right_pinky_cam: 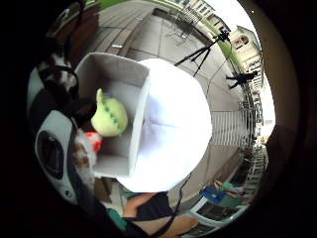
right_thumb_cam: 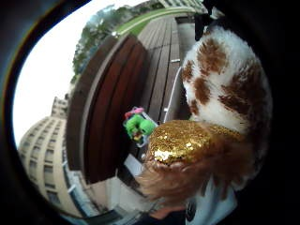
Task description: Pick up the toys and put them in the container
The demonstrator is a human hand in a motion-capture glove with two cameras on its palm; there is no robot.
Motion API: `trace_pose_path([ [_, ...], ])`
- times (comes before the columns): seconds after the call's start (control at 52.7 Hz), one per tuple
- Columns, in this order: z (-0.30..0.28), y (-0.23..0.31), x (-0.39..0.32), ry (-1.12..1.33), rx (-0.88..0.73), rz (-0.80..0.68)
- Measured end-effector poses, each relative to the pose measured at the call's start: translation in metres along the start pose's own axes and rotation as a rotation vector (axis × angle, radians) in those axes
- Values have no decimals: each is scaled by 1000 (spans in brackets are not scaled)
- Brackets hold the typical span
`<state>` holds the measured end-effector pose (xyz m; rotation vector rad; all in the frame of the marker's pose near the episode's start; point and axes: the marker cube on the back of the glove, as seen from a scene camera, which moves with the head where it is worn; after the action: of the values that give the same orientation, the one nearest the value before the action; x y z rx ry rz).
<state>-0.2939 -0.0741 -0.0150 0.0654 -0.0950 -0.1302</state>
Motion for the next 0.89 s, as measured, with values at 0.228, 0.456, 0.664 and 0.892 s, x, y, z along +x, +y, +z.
trace_pose_path([
  [0.228, 20, -10, 15, -64, -27, -63],
  [0.456, 7, 1, 26, 5, 8, -91],
  [0.664, -10, 14, 85, 70, 15, -23],
  [0.892, -16, 43, 179, 136, 14, 77],
])
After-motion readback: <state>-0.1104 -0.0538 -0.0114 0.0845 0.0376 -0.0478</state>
